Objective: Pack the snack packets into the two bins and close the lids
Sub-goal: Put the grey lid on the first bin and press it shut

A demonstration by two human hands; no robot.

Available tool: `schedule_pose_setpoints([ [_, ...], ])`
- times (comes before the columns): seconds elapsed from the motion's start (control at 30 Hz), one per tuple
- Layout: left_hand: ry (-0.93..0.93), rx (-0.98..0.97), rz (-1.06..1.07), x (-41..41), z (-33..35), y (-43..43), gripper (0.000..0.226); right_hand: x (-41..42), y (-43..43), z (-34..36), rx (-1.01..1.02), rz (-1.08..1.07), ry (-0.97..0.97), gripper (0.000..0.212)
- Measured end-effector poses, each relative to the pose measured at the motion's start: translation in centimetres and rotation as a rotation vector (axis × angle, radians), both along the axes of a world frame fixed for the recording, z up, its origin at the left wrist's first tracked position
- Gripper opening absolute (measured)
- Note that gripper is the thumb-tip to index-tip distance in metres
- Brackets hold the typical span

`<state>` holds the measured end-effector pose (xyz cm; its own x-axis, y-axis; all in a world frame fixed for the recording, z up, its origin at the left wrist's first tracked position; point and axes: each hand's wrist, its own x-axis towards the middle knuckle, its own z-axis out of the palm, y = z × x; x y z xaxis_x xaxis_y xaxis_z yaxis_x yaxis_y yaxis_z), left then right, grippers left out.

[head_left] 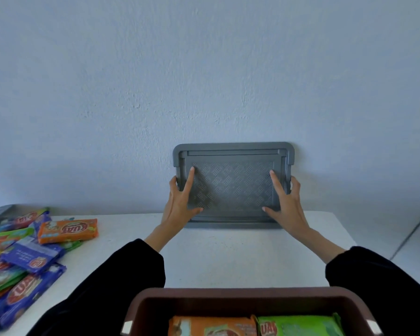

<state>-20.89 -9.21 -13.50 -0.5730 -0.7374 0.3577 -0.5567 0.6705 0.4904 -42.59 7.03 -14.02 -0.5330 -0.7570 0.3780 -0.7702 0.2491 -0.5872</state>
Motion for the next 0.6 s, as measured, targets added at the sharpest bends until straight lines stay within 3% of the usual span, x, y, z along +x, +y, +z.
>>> schedule_pose_setpoints([
  [0.4,0.064,-0.170,0.067,4.6,10.4,5.8,0.108,2.4,4.7,10.2,-0.110,0.067,0.101,0.100],
  [0.6,0.019,-0.186,0.134,8.3,15.1,12.3,0.097,5.6,10.5,15.2,0.011,0.105,0.111,0.100],
])
